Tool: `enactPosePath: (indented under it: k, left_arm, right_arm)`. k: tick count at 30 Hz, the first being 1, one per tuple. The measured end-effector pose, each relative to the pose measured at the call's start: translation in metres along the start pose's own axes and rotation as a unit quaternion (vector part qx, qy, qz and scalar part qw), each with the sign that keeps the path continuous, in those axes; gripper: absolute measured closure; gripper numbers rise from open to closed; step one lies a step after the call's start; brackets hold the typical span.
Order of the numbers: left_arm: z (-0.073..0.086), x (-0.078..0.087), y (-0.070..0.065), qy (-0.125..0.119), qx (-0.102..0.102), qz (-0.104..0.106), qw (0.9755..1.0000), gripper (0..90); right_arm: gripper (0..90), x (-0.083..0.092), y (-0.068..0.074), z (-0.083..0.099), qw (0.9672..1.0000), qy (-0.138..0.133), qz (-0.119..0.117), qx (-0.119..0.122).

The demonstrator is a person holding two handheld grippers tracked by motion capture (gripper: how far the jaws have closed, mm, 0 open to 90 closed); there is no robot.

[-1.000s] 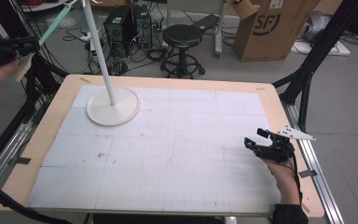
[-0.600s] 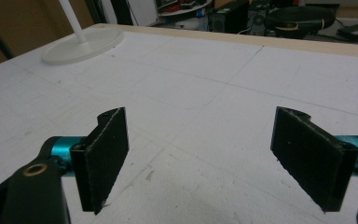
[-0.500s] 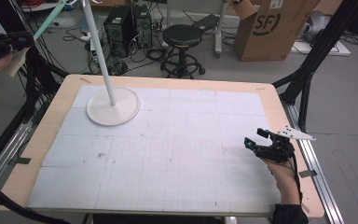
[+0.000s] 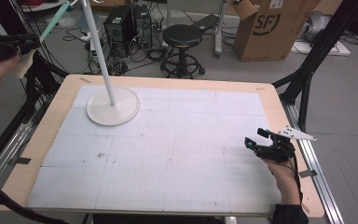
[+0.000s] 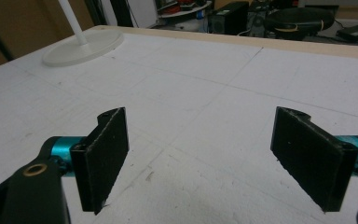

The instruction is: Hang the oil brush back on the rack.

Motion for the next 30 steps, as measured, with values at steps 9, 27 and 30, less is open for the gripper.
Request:
enactPosePath:
  k: [9, 27, 30]
  left_arm:
    - [0.007, -0.010, 0.003, 0.002, 0.003, -0.005, 1.0000, 81.8]
    - [0.126, -0.046, -0.009, 0.015, -0.007, 0.060, 0.9981, 30.1]
    - [0.153, -0.053, -0.012, 0.020, -0.006, 0.061, 0.9979, 27.2]
  right_arm:
    - [18.4, 0.000, 0.000, 0.000, 1.0000, -0.001, 0.000, 0.000]
    - [18.3, -0.002, 0.002, 0.001, 1.0000, 0.006, 0.001, 0.001]
    - [18.3, -0.003, 0.002, 0.002, 0.9999, 0.011, 0.001, 0.001]
Point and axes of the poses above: each handheld gripper's, and its own axes: x roughly backward along the jaws, z roughly out of its underside, y roughly to its left, the point moved 1 cm from there along -x, roughly forward along the jaws, and after that the axes turned 1 degree about z, right-handed, at the moved point
